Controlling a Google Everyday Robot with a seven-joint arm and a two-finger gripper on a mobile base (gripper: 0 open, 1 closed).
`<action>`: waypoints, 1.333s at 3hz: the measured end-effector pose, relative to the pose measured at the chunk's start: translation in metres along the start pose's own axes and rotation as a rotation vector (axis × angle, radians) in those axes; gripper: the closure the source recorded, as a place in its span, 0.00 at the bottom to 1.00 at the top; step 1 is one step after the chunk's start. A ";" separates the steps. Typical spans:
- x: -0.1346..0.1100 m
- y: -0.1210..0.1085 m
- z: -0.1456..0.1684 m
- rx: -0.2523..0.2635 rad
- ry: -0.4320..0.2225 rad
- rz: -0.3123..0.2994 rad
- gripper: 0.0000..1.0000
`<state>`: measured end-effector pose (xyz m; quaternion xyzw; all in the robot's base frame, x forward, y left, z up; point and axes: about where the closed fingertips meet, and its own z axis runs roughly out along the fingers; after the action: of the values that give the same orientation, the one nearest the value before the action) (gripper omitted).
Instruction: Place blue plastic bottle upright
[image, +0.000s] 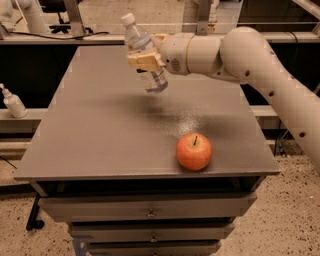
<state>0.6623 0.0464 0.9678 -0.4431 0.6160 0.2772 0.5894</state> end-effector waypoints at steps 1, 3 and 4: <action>0.001 0.004 -0.007 0.002 -0.073 0.025 1.00; 0.000 0.005 -0.018 0.013 -0.180 0.029 1.00; 0.002 0.004 -0.022 0.019 -0.217 0.022 1.00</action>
Offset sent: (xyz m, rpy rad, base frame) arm -0.0172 -0.0198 0.0045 0.1967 -0.0837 0.0250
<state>0.6482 0.0291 0.9684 -0.3983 0.5559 0.3240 0.6537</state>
